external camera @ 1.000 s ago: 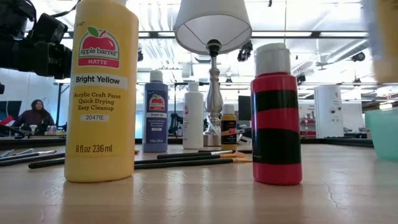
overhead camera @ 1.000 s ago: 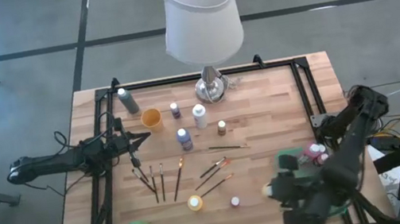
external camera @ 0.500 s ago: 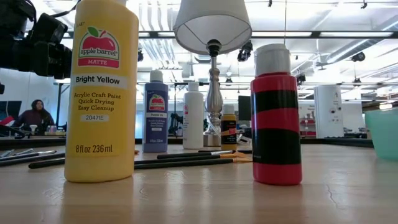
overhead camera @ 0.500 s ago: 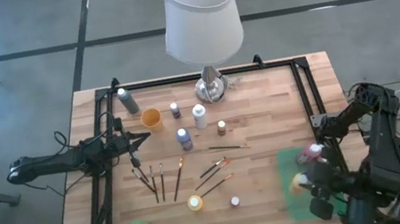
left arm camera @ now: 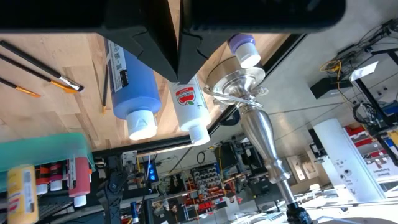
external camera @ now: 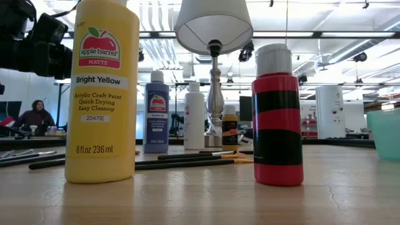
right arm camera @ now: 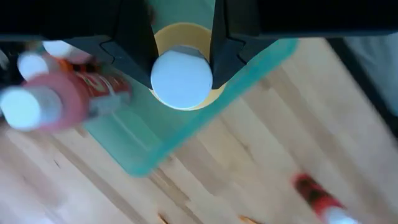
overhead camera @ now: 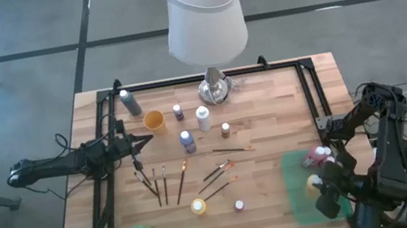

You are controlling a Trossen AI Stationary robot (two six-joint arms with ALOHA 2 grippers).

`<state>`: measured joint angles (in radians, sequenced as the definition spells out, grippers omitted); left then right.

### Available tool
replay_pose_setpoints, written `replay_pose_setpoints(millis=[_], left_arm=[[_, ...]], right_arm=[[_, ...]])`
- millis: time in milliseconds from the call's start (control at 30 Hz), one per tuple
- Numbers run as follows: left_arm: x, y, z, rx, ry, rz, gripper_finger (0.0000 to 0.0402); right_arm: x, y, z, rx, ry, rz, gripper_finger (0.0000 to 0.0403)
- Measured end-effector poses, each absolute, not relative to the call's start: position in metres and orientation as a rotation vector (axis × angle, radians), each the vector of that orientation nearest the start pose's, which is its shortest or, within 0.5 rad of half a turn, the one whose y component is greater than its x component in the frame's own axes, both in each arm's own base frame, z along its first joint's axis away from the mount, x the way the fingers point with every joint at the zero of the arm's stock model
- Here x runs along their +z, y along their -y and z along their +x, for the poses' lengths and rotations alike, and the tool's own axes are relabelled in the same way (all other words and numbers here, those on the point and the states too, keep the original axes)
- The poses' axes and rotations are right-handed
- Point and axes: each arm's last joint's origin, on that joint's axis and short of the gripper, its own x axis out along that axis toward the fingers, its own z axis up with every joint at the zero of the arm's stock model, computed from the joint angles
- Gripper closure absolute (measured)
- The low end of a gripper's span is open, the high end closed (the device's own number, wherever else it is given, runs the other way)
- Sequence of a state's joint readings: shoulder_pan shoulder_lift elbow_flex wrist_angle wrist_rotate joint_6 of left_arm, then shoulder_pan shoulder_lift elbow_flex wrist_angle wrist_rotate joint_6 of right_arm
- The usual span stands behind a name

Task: Pick & Place Paint Supplies
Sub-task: Put the yellow paint bottle into the green bin

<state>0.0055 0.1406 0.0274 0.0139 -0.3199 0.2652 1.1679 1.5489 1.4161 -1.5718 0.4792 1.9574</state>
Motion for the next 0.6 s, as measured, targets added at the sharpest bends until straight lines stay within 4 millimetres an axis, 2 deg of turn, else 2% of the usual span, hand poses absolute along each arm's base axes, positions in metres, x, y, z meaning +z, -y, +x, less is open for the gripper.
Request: replay_pose_setpoints(millis=[167,300,600], left_arm=[[0.163,-0.010,0.104,0.310,-0.141,0.278,0.0389],[0.163,-0.010,0.104,0.310,-0.140,0.278,0.0389],[0.163,-0.010,0.104,0.310,-0.141,0.278,0.0389]], right_arm=[[0.294,-0.215,0.103,-0.705,-0.985,0.494,0.0291],[0.280,-0.208,0.100,-0.771,-0.962,0.499,0.0287],[0.260,-0.206,0.086,-0.834,-0.922,0.521,0.0289]])
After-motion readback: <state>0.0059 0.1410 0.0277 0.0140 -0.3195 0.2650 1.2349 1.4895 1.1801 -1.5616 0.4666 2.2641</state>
